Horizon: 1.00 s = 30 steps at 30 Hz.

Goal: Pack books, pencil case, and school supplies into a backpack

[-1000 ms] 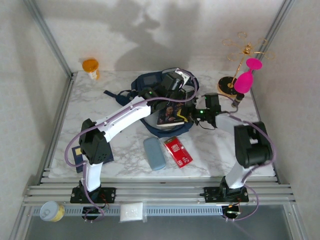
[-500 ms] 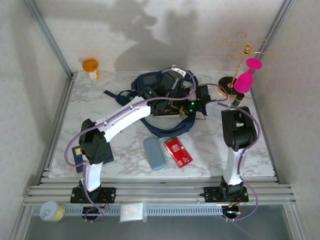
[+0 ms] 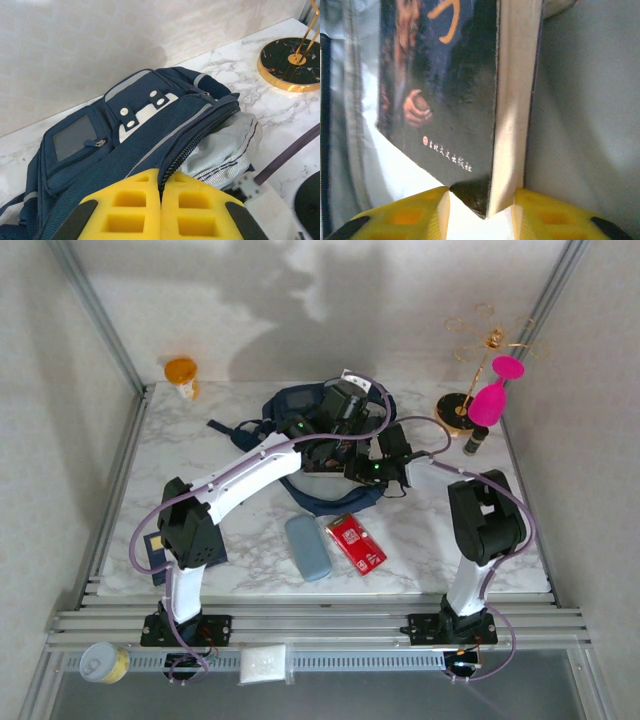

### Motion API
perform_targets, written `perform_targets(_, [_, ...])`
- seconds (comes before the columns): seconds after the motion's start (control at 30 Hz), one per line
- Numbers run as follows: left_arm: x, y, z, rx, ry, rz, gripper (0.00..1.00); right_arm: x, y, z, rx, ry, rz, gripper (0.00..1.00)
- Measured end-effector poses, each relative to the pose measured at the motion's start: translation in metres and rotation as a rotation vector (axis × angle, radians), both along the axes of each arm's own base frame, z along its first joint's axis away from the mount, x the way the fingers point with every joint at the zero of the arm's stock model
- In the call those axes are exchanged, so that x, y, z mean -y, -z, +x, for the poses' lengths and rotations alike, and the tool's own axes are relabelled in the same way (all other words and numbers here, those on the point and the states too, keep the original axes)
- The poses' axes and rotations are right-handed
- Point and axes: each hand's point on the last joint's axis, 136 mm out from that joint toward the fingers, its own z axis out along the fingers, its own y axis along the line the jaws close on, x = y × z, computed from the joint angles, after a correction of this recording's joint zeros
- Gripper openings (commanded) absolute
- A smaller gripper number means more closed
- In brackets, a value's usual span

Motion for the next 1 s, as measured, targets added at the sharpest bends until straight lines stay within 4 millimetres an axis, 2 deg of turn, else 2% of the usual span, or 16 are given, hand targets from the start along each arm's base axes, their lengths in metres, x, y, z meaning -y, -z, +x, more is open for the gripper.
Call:
perform_targets(0.1, [0.0, 0.0, 0.0, -0.003, -0.002, -0.007, 0.0, 0.001, 0.011, 0.004, -0.009, 0.017, -0.036, 0.21])
perform_targets(0.17, [0.001, 0.0, -0.001, -0.006, 0.001, -0.012, 0.0, 0.002, 0.009, 0.01, -0.003, 0.035, -0.039, 0.21])
perform_targets(0.27, [0.002, 0.001, -0.001, -0.013, 0.006, -0.021, 0.0, 0.0, -0.003, 0.029, 0.05, 0.074, -0.029, 0.22])
perform_targets(0.4, [0.003, 0.002, -0.002, -0.019, 0.002, -0.039, 0.0, -0.004, -0.022, 0.069, 0.149, 0.14, 0.01, 0.23])
perform_targets(0.53, [0.002, 0.001, -0.001, -0.017, -0.009, -0.048, 0.0, -0.007, -0.029, 0.082, 0.193, 0.17, 0.059, 0.29])
perform_targets(0.63, [0.001, 0.001, 0.0, -0.015, -0.019, -0.048, 0.0, -0.004, -0.026, 0.074, 0.205, 0.174, 0.069, 0.34])
perform_targets(0.77, [0.0, 0.001, 0.0, -0.015, -0.027, -0.051, 0.0, 0.007, -0.032, 0.041, 0.204, 0.152, 0.078, 0.41])
perform_targets(0.9, [-0.001, 0.008, -0.001, -0.031, -0.034, -0.057, 0.0, 0.014, -0.064, 0.018, 0.256, 0.123, 0.098, 0.46])
perform_targets(1.0, [0.001, 0.027, -0.007, -0.079, -0.018, -0.067, 0.0, 0.025, -0.094, 0.001, 0.306, 0.123, 0.093, 0.49])
